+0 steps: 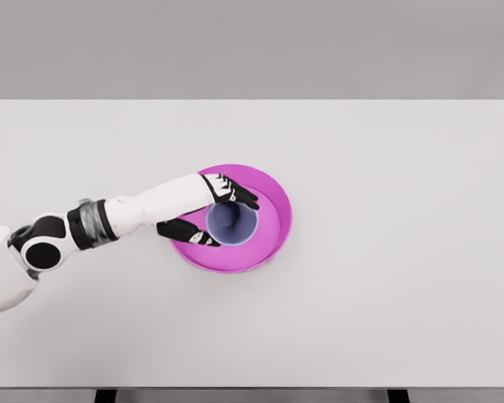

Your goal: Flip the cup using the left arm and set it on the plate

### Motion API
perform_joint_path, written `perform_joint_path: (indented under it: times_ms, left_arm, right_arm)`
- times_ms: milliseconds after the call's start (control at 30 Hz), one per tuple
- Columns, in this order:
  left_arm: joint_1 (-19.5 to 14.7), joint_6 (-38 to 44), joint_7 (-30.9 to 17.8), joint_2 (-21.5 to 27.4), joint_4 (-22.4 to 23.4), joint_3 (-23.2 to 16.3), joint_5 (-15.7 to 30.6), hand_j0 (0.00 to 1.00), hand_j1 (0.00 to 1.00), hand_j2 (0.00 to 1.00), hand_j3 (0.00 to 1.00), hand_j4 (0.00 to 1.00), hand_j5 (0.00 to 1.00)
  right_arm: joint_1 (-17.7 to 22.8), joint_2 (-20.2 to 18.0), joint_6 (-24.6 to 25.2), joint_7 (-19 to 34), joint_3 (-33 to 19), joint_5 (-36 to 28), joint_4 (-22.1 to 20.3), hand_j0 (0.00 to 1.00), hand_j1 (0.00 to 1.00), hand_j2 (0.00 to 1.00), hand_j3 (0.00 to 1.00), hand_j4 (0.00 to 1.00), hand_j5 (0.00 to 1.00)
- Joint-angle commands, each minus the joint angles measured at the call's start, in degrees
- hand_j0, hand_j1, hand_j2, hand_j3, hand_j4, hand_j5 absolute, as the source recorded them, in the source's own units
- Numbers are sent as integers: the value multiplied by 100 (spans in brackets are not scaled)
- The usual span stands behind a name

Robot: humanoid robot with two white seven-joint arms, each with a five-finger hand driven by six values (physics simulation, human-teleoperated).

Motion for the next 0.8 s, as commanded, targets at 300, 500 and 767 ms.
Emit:
perform_joint_path:
  times_ms: [300, 500, 767]
  left_arm:
    - [-176, 3, 23, -2, 114, -366, 131, 78, 78, 78, 78, 78, 78]
    - [-185, 3, 23, -2, 123, -375, 131, 79, 79, 79, 79, 79, 79]
    - [-422, 3, 23, -2, 176, -665, 140, 79, 79, 79, 79, 79, 79]
  right_arm:
    - [0, 0, 0, 1, -1, -2, -1, 100, 100, 100, 100, 100, 100]
    - [0, 0, 0, 1, -1, -2, -1, 100, 100, 100, 100, 100, 100]
    - [0, 0, 0, 1, -1, -2, -1, 100, 100, 100, 100, 100, 100]
